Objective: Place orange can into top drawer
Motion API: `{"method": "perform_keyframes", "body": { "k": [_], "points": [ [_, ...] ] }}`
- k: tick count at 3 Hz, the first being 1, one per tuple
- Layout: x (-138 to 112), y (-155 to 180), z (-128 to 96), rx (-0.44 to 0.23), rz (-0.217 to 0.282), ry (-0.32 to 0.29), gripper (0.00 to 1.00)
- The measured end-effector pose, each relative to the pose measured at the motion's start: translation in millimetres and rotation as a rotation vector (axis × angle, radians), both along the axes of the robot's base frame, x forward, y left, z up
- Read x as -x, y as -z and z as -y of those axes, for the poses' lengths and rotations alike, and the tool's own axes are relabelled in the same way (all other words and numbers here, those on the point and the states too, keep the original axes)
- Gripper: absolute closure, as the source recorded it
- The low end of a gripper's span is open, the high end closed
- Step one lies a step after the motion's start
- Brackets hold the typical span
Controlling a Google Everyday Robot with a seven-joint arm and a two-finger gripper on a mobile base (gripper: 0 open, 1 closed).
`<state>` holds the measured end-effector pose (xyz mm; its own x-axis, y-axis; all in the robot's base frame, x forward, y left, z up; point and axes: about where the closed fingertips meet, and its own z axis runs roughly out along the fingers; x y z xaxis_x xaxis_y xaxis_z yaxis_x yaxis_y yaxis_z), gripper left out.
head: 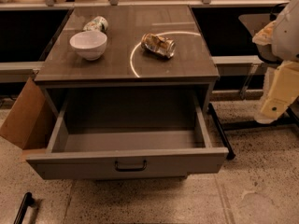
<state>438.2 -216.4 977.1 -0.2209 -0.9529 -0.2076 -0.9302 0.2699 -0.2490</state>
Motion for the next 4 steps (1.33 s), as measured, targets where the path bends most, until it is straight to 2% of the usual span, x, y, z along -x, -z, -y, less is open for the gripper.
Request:
{"method": "perform_keyframes", "body": {
  "k": [1,2,3,4],
  "points": [
    [0,0,0,0.0,0.0,0.0,0.0],
    [-35,5,-13,-0.062,0.017,-0.008,0.0],
    [-86,14,-37,-0.159,0.033,-0.017,0.0],
    [-137,23,-61,-0.282,0.056,0.016,0.0]
  ]
}}
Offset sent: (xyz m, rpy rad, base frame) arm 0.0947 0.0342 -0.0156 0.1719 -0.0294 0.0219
